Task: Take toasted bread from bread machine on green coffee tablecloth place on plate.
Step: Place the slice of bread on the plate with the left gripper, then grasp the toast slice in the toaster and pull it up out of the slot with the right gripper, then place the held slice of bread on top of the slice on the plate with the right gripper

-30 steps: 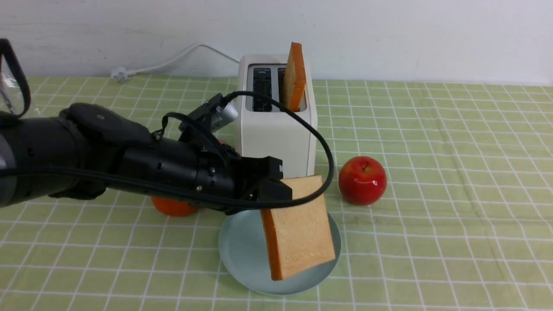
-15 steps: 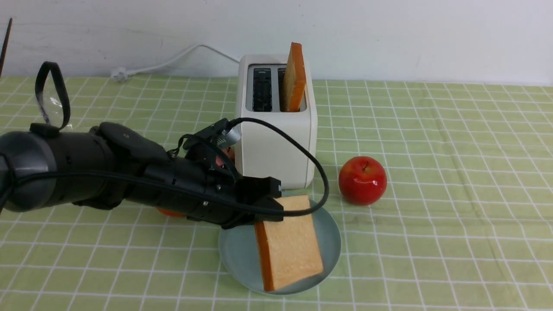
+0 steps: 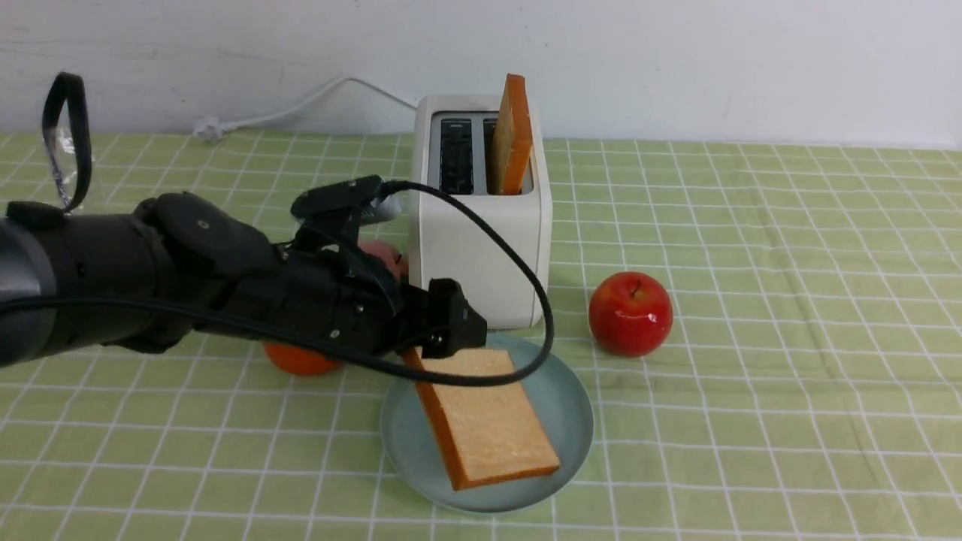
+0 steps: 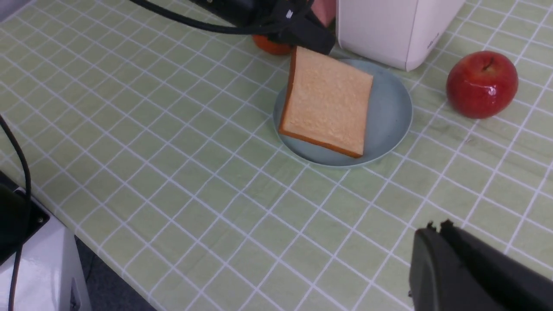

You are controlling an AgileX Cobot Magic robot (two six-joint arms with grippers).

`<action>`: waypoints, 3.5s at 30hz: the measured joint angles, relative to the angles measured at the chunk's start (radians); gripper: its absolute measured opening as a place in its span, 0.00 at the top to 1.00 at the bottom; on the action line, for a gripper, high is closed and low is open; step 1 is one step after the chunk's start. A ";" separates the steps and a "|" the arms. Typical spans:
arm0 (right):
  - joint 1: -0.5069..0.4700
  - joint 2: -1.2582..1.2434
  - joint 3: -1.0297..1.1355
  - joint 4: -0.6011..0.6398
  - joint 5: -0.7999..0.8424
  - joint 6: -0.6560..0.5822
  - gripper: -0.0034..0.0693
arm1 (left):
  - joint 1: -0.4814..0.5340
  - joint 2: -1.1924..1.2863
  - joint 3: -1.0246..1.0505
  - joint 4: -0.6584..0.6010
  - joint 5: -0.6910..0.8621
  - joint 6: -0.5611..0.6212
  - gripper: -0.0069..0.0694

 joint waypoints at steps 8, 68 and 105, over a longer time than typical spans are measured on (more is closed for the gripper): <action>0.000 0.000 0.000 -0.005 -0.003 -0.001 0.95 | 0.000 -0.226 0.000 0.159 -0.099 0.000 0.18; 0.338 1.597 -1.000 -0.563 -0.697 0.675 0.49 | 0.000 -1.260 0.491 0.238 -0.044 -0.022 0.93; 0.344 0.950 -0.411 -0.048 -0.235 0.218 0.79 | 0.000 -1.260 0.491 0.237 0.055 -0.022 0.93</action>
